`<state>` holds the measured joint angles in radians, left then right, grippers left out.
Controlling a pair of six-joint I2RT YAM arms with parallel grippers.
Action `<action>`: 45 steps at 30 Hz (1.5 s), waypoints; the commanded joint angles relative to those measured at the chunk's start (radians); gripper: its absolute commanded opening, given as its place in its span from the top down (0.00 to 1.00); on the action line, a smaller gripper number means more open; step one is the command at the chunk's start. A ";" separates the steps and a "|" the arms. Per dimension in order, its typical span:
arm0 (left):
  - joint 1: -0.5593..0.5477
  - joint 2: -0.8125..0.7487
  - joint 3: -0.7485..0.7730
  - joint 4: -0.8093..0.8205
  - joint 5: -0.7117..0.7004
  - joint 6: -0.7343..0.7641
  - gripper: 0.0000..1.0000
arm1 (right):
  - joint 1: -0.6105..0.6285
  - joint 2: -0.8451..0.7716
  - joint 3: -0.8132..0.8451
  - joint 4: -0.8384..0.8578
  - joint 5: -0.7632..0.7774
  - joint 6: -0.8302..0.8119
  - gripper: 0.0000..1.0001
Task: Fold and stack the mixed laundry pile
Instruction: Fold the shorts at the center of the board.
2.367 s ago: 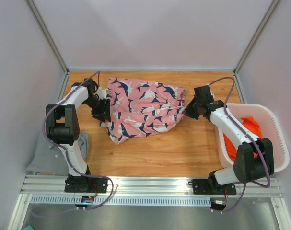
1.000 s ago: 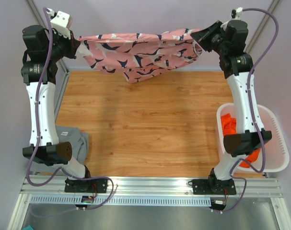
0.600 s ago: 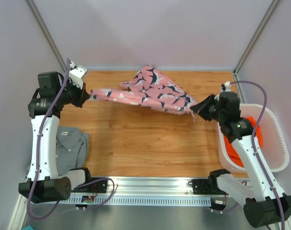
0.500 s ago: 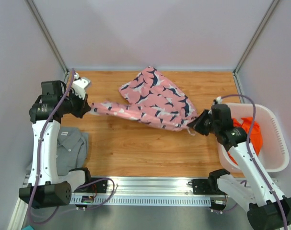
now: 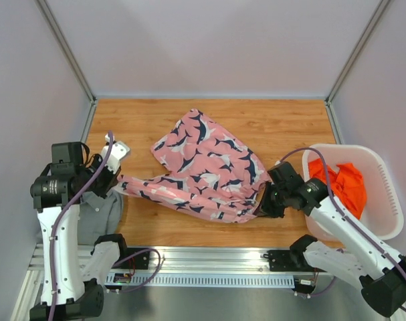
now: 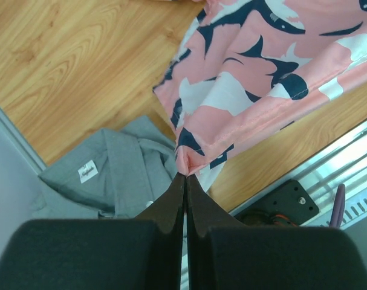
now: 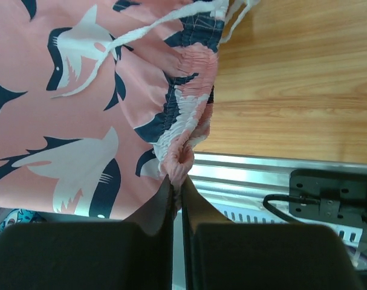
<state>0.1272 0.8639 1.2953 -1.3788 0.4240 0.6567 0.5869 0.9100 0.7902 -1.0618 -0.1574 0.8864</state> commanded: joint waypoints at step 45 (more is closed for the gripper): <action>-0.460 1.382 0.917 1.012 -0.484 -0.387 1.00 | -0.449 0.503 0.207 0.330 0.416 0.137 1.00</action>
<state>-0.3466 2.2368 2.1555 -0.4698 0.0620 0.2451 0.1555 1.3762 0.9573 -0.7055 0.1478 1.0187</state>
